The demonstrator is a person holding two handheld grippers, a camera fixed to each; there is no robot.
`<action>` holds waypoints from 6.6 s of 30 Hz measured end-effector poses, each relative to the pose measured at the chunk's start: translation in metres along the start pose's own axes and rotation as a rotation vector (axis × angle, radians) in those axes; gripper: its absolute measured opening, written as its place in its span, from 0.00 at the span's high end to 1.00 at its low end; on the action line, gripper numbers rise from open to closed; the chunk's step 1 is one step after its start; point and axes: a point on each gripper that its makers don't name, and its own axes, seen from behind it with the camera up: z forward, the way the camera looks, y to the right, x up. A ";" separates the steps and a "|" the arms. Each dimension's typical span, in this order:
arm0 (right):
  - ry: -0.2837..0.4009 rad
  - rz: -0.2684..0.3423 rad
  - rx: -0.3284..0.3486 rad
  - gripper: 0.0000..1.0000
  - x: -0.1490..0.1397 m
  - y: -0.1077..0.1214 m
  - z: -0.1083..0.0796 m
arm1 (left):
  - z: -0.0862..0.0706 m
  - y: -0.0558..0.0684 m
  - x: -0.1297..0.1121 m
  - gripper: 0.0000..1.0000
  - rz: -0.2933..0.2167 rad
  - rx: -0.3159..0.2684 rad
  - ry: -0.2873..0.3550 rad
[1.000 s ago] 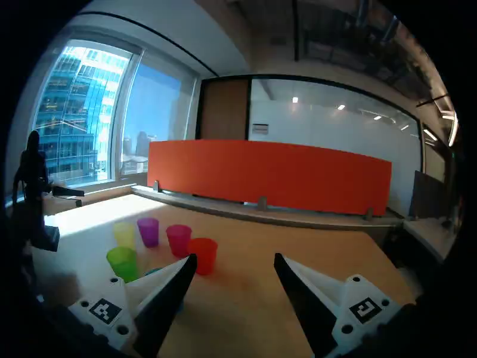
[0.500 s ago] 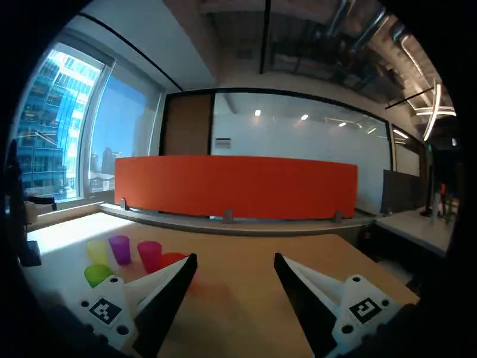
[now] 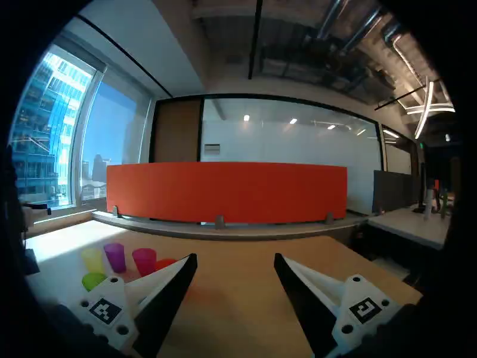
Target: Pour water
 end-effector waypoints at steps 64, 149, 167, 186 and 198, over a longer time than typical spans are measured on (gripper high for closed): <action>-0.041 0.008 -0.001 0.00 0.007 -0.012 0.001 | 0.018 -0.047 -0.081 0.01 0.006 0.147 0.005; 0.021 0.025 -0.033 0.00 -0.073 0.008 0.028 | 0.019 -0.048 -0.084 0.01 0.010 0.142 -0.007; 0.005 0.011 -0.036 0.00 -0.077 0.009 0.031 | 0.018 -0.048 -0.084 0.01 0.010 0.142 -0.007; 0.002 0.011 -0.036 0.00 -0.077 0.009 0.033 | 0.019 -0.048 -0.084 0.01 0.010 0.142 -0.006; 0.002 0.012 -0.036 0.00 -0.078 0.010 0.032 | 0.019 -0.049 -0.084 0.01 0.011 0.142 -0.006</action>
